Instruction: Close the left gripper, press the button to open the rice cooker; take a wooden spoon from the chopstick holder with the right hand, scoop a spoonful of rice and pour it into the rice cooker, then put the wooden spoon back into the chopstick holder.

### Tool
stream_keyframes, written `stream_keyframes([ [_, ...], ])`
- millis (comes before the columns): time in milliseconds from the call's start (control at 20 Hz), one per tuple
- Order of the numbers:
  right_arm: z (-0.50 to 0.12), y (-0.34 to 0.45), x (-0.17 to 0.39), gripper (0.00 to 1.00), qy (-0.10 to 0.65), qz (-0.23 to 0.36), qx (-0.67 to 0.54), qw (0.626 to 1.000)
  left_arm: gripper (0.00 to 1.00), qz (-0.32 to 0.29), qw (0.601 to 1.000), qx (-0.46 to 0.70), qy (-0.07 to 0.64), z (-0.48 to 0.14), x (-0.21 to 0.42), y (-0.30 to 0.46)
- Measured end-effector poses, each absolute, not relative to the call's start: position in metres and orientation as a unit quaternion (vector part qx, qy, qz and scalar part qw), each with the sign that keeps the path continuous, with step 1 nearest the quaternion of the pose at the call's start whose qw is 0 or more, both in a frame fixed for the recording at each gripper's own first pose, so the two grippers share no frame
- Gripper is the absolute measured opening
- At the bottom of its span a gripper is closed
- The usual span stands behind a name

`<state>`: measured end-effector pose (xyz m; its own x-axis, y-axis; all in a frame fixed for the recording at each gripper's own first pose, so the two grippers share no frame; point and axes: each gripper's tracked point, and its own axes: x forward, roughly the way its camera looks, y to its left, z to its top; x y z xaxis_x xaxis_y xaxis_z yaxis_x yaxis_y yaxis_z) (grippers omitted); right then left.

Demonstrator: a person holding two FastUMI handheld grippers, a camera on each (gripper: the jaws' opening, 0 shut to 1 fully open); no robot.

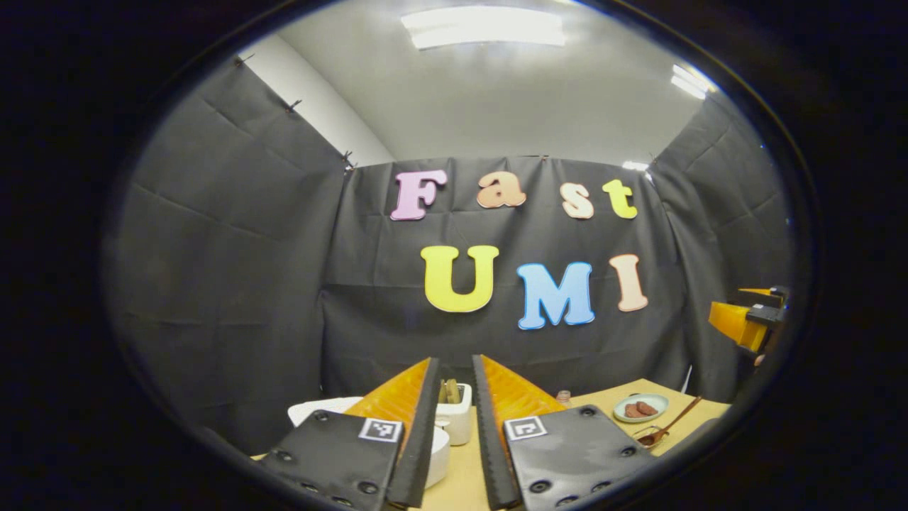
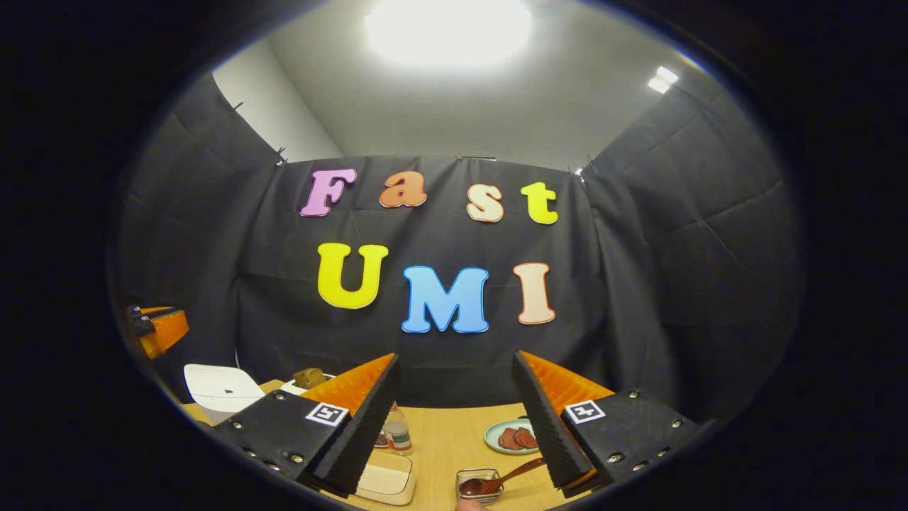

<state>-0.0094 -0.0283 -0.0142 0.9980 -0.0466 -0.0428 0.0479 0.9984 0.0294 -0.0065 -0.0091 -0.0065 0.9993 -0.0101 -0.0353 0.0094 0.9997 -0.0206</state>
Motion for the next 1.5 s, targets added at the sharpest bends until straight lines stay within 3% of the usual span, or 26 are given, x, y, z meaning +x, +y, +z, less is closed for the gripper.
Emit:
stream_keyframes([
  [50, -0.016, -0.028, -0.009, 0.95, 0.022, -0.024, 0.015, 0.999, 0.25, -0.007, 1.0, -0.017, 0.021, -0.007, -0.005, -0.005],
  [150, -0.017, -0.027, -0.011, 0.95, 0.024, -0.025, 0.016, 0.999, 0.09, -0.005, 0.999, -0.029, 0.025, -0.007, -0.001, 0.001],
  [800, -0.032, -0.023, -0.023, 0.95, 0.048, -0.067, 0.006, 0.997, 0.09, -0.011, 0.996, -0.025, 0.08, -0.067, 0.059, 0.065],
  [1150, -0.03, -0.019, -0.034, 0.95, 0.051, -0.101, -0.01, 0.994, 0.09, -0.014, 0.989, -0.035, 0.141, -0.136, 0.087, 0.092],
  [1250, -0.033, -0.017, -0.035, 0.95, 0.056, -0.107, -0.011, 0.993, 0.14, -0.017, 0.986, -0.038, 0.16, -0.158, 0.09, 0.098],
  [1500, -0.033, -0.016, -0.042, 0.95, 0.058, -0.126, -0.024, 0.99, 0.1, -0.018, 0.977, -0.039, 0.207, -0.209, 0.099, 0.108],
])
